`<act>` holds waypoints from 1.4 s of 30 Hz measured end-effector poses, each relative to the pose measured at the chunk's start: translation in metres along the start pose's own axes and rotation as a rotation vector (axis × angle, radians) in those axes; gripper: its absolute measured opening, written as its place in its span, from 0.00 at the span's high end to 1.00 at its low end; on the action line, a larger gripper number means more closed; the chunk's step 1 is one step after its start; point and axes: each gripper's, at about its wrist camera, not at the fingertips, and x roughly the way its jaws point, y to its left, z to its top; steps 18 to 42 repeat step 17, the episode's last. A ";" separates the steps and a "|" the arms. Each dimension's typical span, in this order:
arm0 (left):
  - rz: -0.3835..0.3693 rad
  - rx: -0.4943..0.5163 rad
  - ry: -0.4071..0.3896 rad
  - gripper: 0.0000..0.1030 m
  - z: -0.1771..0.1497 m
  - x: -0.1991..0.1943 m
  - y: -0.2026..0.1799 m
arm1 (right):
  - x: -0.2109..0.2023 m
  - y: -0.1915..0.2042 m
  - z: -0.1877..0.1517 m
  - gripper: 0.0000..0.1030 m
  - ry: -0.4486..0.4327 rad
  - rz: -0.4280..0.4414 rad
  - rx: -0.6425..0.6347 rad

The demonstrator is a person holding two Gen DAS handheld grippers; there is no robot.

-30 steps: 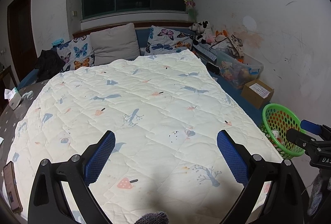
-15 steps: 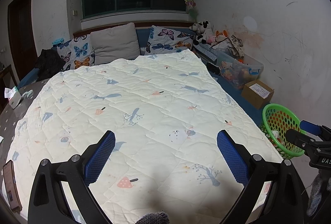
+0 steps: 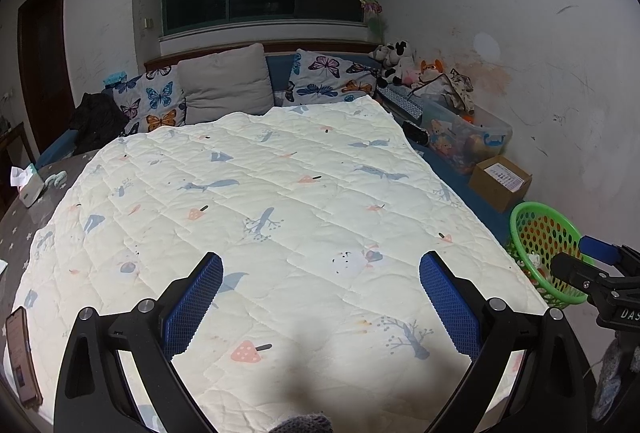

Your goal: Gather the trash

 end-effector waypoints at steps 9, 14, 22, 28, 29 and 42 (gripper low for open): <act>0.004 -0.014 -0.002 0.07 -0.002 0.001 0.004 | 0.001 -0.001 -0.001 0.04 0.005 0.008 -0.003; 0.013 -0.024 0.006 0.07 -0.004 0.001 0.006 | 0.004 -0.001 -0.001 0.04 0.010 0.014 -0.008; 0.016 -0.033 0.009 0.07 -0.004 0.002 0.008 | 0.005 0.000 -0.001 0.04 0.013 0.017 -0.010; 0.016 -0.033 0.009 0.07 -0.004 0.002 0.008 | 0.005 0.000 -0.001 0.04 0.013 0.017 -0.010; 0.016 -0.033 0.009 0.07 -0.004 0.002 0.008 | 0.005 0.000 -0.001 0.04 0.013 0.017 -0.010; 0.016 -0.033 0.009 0.07 -0.004 0.002 0.008 | 0.005 0.000 -0.001 0.04 0.013 0.017 -0.010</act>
